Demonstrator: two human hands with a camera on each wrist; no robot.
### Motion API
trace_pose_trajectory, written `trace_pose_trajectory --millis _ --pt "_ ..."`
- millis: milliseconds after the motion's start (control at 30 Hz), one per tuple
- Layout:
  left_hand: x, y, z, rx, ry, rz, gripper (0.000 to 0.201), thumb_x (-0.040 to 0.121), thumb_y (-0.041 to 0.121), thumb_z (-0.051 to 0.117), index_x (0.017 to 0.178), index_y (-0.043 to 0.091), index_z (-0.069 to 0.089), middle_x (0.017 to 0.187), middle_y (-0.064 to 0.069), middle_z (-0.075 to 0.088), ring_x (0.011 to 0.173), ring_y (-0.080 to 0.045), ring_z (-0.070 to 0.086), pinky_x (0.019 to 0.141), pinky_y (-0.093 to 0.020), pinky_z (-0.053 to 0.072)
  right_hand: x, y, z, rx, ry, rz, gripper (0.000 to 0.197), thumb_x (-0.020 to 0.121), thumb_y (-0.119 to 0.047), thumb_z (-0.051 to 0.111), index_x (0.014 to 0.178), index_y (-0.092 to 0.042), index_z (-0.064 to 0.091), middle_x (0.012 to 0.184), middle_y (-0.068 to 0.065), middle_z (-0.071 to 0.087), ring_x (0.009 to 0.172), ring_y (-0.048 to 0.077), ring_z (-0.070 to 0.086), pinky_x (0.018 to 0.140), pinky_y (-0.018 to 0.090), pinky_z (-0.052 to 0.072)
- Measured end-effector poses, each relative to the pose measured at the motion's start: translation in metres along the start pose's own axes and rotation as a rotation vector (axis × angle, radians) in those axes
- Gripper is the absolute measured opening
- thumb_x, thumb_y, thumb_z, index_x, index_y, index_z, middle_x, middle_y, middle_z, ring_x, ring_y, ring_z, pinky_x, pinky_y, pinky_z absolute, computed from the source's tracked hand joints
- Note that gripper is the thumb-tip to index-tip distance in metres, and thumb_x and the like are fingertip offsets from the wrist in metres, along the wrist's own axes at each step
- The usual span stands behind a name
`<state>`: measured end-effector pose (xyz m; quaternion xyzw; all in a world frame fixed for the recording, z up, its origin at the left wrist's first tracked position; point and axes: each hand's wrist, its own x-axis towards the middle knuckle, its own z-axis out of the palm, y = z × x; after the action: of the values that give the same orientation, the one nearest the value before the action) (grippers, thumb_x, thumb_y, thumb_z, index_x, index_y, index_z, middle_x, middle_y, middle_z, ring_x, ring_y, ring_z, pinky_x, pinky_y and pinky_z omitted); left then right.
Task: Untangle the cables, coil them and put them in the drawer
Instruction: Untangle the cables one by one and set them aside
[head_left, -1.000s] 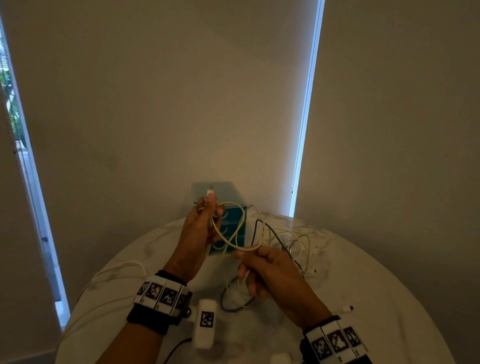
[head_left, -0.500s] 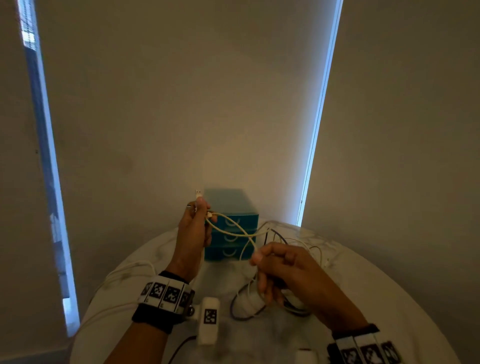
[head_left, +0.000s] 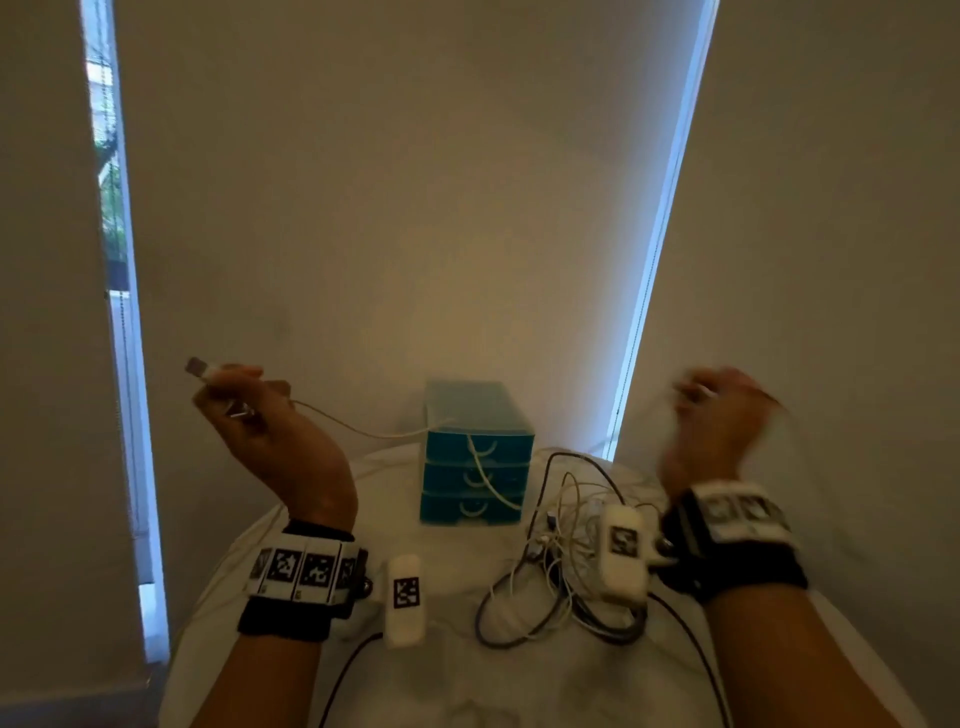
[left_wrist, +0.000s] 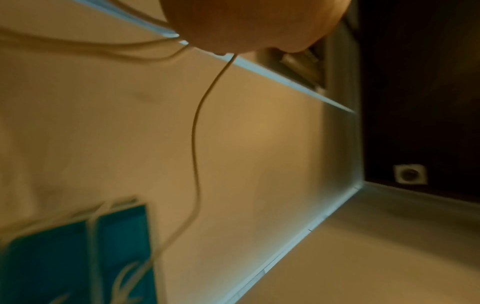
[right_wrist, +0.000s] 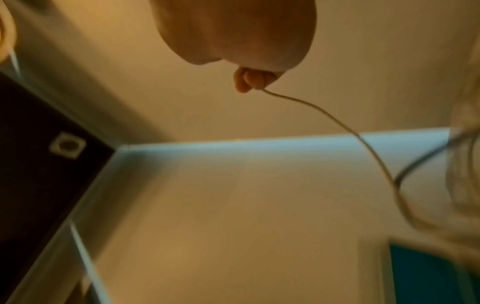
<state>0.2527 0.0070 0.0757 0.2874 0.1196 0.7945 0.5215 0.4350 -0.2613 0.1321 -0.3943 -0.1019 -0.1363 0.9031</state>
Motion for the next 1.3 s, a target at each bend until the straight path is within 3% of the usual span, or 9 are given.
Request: trace_pose_trajectory --millis 133,200,300,367,600,733,833,1000,1300 --pt "-0.004 0.028 0.007 -0.022 -0.040 0.208 0.022 0.114 0.031 0.039 0.103 0.015 0.049 0.101 0.000 0.054 0.090 -0.009 0.054 0.087 -0.032 0.048 -0.066 0.014 0.104 -0.347 -0.891 0.556 0.030 0.114 -0.021 0.046 0.140 -0.004 0.046 0.140 0.014 0.066 0.103 0.028 0.078 0.087 0.037 0.064" --pt "-0.006 0.032 0.008 -0.013 -0.043 0.236 0.022 0.113 0.030 0.038 0.105 0.012 0.048 0.100 -0.005 0.052 0.090 -0.018 0.052 0.089 -0.030 0.048 -0.087 0.020 0.125 -0.496 -1.029 0.608 0.043 0.114 -0.020 0.049 0.150 0.000 0.039 0.151 0.017 0.055 0.114 0.036 0.075 0.089 0.042 0.064" --pt "-0.005 0.028 0.004 0.007 -0.065 0.233 0.019 0.115 0.023 0.038 0.107 0.009 0.047 0.099 0.002 0.053 0.092 -0.016 0.053 0.089 -0.029 0.049 -0.091 0.036 0.112 -0.705 -0.969 0.351 0.060 0.112 -0.019 0.051 0.165 -0.009 0.024 0.150 0.012 0.058 0.104 0.023 0.077 0.084 0.034 0.065" --pt "-0.010 0.024 0.003 0.035 -0.122 0.195 0.018 0.116 0.023 0.039 0.104 0.016 0.051 0.099 0.008 0.057 0.089 -0.008 0.055 0.088 -0.027 0.050 -0.087 0.045 0.087 -0.746 -0.908 0.243 0.046 0.111 -0.018 0.053 0.156 -0.011 0.043 0.139 0.008 0.068 0.097 0.018 0.077 0.084 0.032 0.064" --pt "-0.025 0.006 0.003 0.254 -0.329 0.185 0.027 0.114 0.044 0.038 0.110 0.023 0.056 0.108 -0.001 0.064 0.092 -0.014 0.060 0.083 -0.029 0.051 -0.082 0.071 0.003 -0.738 -0.746 0.304 0.021 0.107 -0.005 0.057 0.112 -0.007 0.076 0.101 0.011 0.082 0.084 0.021 0.075 0.066 0.025 0.061" --pt "-0.032 -0.011 -0.001 0.639 -0.700 0.114 0.027 0.112 0.054 0.036 0.105 0.036 0.055 0.105 -0.006 0.059 0.096 -0.028 0.059 0.083 -0.047 0.054 -0.097 0.072 -0.018 -0.585 -0.769 0.257 0.018 0.105 -0.014 0.064 0.118 -0.013 0.077 0.104 0.007 0.081 0.085 0.019 0.075 0.070 0.027 0.061" --pt "-0.050 -0.016 -0.001 0.745 -1.046 0.034 0.032 0.111 0.057 0.034 0.100 0.035 0.054 0.104 -0.004 0.060 0.093 -0.021 0.061 0.073 -0.030 0.049 -0.104 0.067 -0.023 -0.467 -0.717 0.190 0.025 0.100 -0.035 0.071 0.120 -0.021 0.078 0.107 0.004 0.080 0.088 0.017 0.073 0.078 0.036 0.062" --pt "-0.073 -0.024 -0.004 0.713 -1.634 -0.234 0.046 0.105 0.066 0.039 0.094 0.030 0.065 0.094 0.011 0.072 0.080 -0.010 0.067 0.069 -0.036 0.060 -0.099 0.068 -0.036 -0.445 -0.584 0.100 0.037 0.091 -0.048 0.075 0.126 -0.036 0.075 0.114 -0.013 0.079 0.099 0.007 0.075 0.074 0.024 0.062" --pt "-0.087 -0.030 -0.005 0.702 -1.964 -0.501 0.048 0.110 0.056 0.039 0.103 0.013 0.061 0.070 0.000 0.064 0.066 -0.013 0.057 0.072 -0.034 0.049 -0.094 0.084 -0.066 -0.442 -0.592 0.102 0.021 0.099 -0.020 0.074 0.120 -0.020 0.080 0.112 -0.004 0.082 0.102 0.016 0.079 0.089 0.030 0.064"
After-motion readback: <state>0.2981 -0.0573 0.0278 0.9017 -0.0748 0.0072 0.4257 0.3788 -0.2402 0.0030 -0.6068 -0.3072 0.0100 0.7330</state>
